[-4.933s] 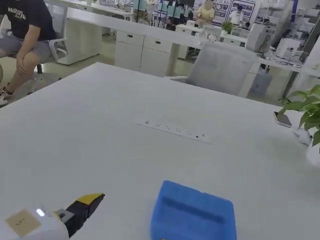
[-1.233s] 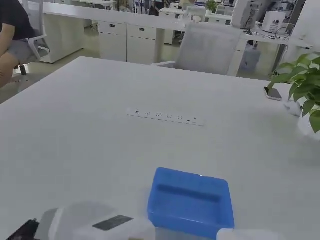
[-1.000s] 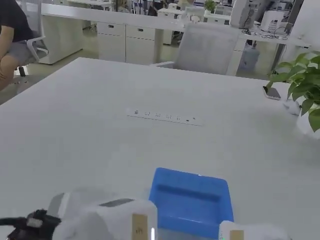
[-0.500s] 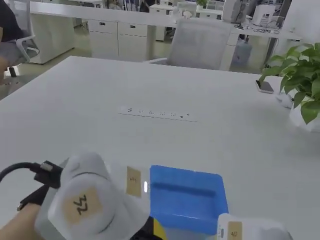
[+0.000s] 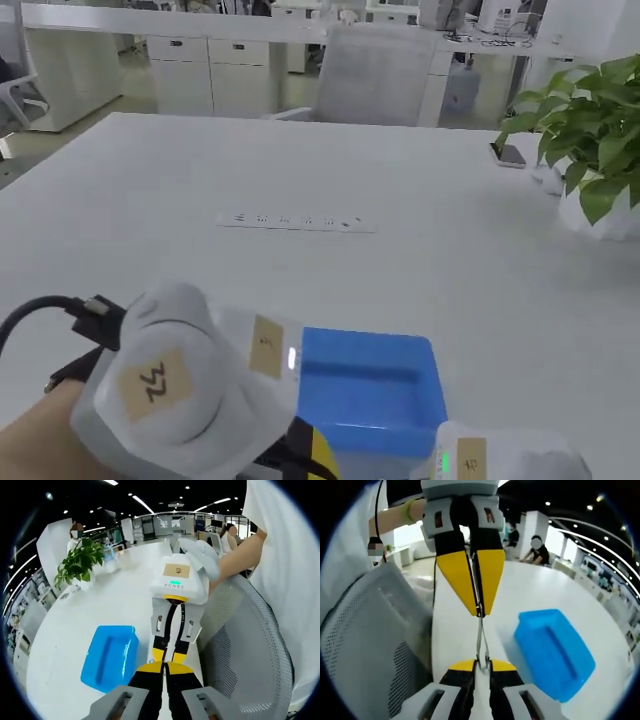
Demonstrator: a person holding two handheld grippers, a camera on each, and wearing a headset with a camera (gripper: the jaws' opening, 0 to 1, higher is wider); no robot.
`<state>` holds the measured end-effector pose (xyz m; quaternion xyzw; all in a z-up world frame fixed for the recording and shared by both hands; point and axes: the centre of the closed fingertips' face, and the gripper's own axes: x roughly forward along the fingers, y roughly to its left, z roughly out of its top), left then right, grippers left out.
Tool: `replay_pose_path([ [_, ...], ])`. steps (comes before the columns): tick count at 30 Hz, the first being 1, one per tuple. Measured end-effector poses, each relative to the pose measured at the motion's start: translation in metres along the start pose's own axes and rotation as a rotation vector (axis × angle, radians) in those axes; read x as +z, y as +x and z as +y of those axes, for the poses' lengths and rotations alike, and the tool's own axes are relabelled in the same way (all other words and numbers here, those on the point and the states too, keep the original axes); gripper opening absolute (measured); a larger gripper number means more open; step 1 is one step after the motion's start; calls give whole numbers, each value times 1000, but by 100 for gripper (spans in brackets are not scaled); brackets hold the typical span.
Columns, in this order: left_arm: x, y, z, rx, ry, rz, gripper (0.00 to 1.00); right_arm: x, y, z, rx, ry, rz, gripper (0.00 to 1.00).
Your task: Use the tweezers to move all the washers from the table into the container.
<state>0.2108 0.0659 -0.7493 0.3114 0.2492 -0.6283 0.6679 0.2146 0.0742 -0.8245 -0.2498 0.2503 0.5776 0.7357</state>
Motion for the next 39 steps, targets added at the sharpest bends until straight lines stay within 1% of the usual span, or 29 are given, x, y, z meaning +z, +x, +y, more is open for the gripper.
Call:
replay_pose_path([
  [1,-1,1,0,-6,5,6,0,-1,0,0,-1,0,0,6],
  [2,1,2,0,-8,10,-3,0,-2,0,0,0,4,3,6],
  [5,1,2,-1,-24,16,0,0,-2,-1,0,1,5,3,7],
  [9,3,2,-4,-44,41,3,0,-1,-2,2,2,16,-10,8],
  [12,3,3,-5,-57,37,-2,0,0,-2,2,2,25,-19,10],
  [14,4,4,-3,-59,34,-8,0,2,-2,2,2,32,-27,11],
  [18,4,4,-2,-67,36,-5,0,9,-3,1,-1,33,-54,13],
  [20,5,4,-3,-71,43,-4,0,15,-4,0,-5,36,-78,12],
  [21,5,5,-4,-77,45,-4,0,17,-5,0,-4,32,-86,9],
  [23,6,5,-4,-77,63,-7,0,18,-3,2,6,28,-89,5],
  [24,6,5,-5,-84,60,-5,0,17,-1,2,-1,13,-82,5],
  [30,6,5,-6,-80,69,3,0,17,-1,2,2,10,-84,5],
  [32,5,4,-5,-82,63,1,0,17,-1,1,5,21,-91,5],
  [33,5,4,-3,-82,46,-1,0,16,-1,0,6,34,-94,5],
  [34,4,4,-1,-78,30,3,0,16,0,-1,6,52,-100,5],
  [35,1,5,1,-78,20,14,0,16,1,-1,15,87,-107,4],
  [37,-2,7,2,-78,11,33,0,16,2,-3,22,100,-112,4],
  [39,-1,8,3,-72,-4,28,0,16,2,-3,25,98,-107,4],
])
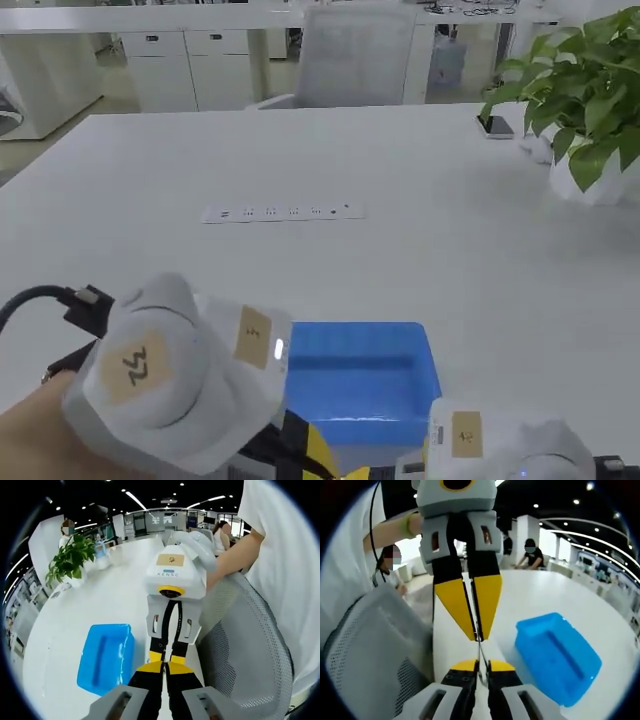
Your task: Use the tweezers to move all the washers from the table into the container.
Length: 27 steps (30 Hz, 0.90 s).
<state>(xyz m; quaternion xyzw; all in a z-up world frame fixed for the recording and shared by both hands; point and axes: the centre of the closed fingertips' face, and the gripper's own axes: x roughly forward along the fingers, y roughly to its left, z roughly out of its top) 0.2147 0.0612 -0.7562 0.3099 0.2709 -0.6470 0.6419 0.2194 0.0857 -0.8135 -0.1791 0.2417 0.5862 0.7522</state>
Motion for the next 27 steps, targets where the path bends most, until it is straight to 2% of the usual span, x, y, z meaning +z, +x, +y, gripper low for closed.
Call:
replay_pose_path([
  [1,3,1,0,1,-36,-28,0,-1,-1,0,3,7,1,4],
  [2,9,2,-1,-2,-90,-78,0,-1,-1,0,6,21,-3,4],
  [3,10,2,-1,-4,-108,-94,0,-2,-2,-1,9,28,-7,4],
  [4,11,2,0,1,-165,-121,2,-2,-2,-2,8,33,-5,3],
  [6,14,1,1,16,-206,-159,9,-2,-3,-4,7,54,-4,3],
  [8,18,-1,3,51,-239,-207,10,-3,-4,-4,10,60,-8,3],
  [9,24,-5,3,73,-267,-261,12,-3,-4,-3,11,60,-9,3],
  [10,27,-8,4,96,-297,-293,14,-4,-4,-3,7,65,-7,3],
  [11,29,-14,6,134,-325,-336,18,-3,-4,-3,6,61,-10,2],
  [12,29,-18,7,164,-340,-359,21,-3,-4,-3,4,60,-11,2],
  [13,30,-24,9,216,-365,-394,24,-3,-4,-3,3,59,-12,2],
  [16,27,-37,8,318,-423,-457,35,-3,-4,-1,-3,47,-10,2],
  [22,10,-59,5,507,-574,-573,53,-3,-4,-1,-16,53,-9,3],
  [24,1,-65,5,568,-603,-596,59,-3,-4,-2,-21,57,-8,3],
  [27,-10,-68,6,652,-606,-593,69,-4,-5,-2,-29,71,-5,3],
])
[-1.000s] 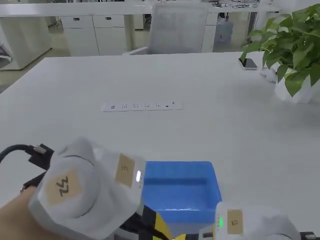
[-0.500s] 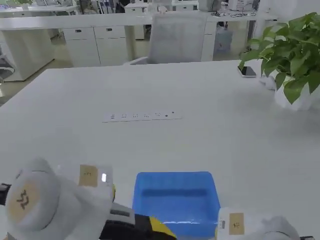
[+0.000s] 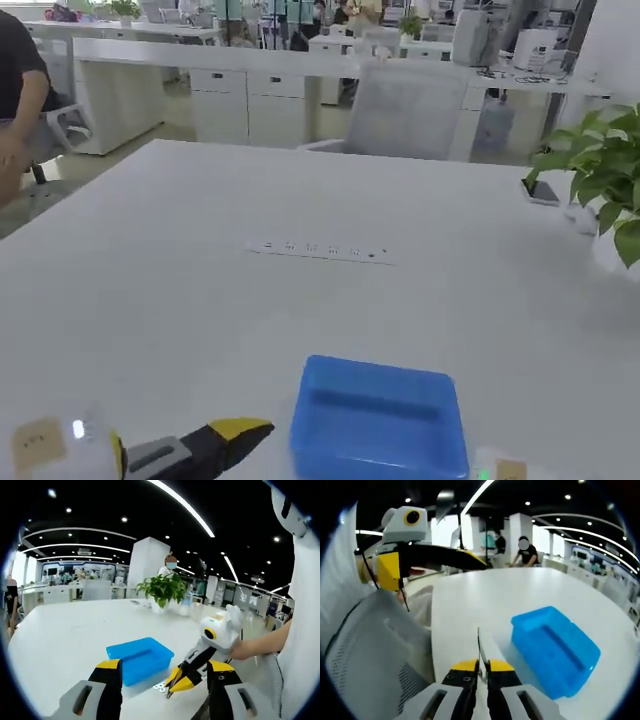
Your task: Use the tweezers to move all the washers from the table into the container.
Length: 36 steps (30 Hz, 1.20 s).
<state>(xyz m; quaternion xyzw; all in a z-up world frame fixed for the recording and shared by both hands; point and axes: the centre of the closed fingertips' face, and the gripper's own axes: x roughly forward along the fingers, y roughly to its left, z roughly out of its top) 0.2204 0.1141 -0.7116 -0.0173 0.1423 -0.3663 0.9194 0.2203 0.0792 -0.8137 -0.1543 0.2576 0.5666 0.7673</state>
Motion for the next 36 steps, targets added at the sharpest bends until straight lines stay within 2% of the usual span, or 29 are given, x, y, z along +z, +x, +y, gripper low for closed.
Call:
replay_pose_path([
  [4,0,-1,5,51,-36,-69,79,-2,-1,0,-8,6,16,3],
  [11,2,-1,12,106,0,-95,87,-4,-3,0,-39,9,26,3],
  [16,0,0,11,108,15,-90,91,-3,-2,-2,-55,25,29,3],
  [18,-3,0,11,106,47,-75,91,-3,-2,-2,-61,36,29,3],
  [22,-5,4,3,96,113,-52,89,-2,-2,-6,-78,102,14,3],
  [26,0,2,4,106,104,-69,88,-2,-2,-8,-83,128,16,3],
  [28,4,0,6,111,76,-93,87,-3,-3,-7,-83,130,25,3],
  [30,3,-1,7,115,57,-93,86,-1,-5,-6,-88,126,30,3],
  [36,5,-2,9,139,80,-97,85,10,-13,-10,-106,111,38,3],
])
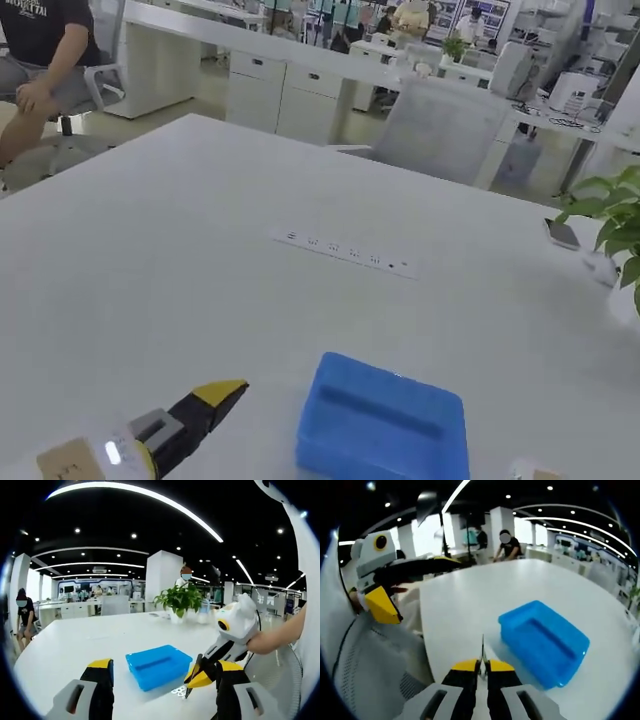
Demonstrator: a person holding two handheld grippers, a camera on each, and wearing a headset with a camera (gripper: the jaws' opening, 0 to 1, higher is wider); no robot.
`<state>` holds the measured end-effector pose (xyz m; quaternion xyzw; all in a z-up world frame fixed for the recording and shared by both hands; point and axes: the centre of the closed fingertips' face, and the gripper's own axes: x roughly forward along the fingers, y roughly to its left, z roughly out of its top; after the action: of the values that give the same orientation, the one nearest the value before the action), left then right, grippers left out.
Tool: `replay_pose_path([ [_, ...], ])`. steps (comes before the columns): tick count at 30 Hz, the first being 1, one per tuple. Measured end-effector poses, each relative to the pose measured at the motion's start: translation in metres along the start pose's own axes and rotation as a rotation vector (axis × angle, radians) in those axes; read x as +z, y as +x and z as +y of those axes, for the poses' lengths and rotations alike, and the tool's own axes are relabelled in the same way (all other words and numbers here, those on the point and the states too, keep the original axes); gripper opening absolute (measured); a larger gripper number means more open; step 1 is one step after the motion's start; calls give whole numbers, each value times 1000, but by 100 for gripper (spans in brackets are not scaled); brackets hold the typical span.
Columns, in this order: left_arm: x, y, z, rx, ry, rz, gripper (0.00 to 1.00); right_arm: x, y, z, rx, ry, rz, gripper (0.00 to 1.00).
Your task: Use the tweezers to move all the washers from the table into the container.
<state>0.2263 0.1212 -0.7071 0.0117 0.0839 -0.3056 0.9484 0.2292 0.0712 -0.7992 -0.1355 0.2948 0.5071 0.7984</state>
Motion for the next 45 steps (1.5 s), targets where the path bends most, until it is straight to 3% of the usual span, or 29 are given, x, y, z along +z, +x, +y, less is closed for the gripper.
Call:
replay_pose_path([
  [8,-1,0,-1,-4,27,11,84,29,-18,-24,-55,5,-37,3],
  [16,-3,-1,2,-2,30,17,84,46,-34,-68,-143,6,-66,3],
  [24,-5,-1,3,-4,31,28,83,38,-29,-105,-197,39,-32,3],
  [33,-7,-2,5,0,30,33,82,25,-11,-129,-208,61,29,3],
  [45,-8,-2,6,0,18,35,81,12,3,-140,-207,94,72,3],
])
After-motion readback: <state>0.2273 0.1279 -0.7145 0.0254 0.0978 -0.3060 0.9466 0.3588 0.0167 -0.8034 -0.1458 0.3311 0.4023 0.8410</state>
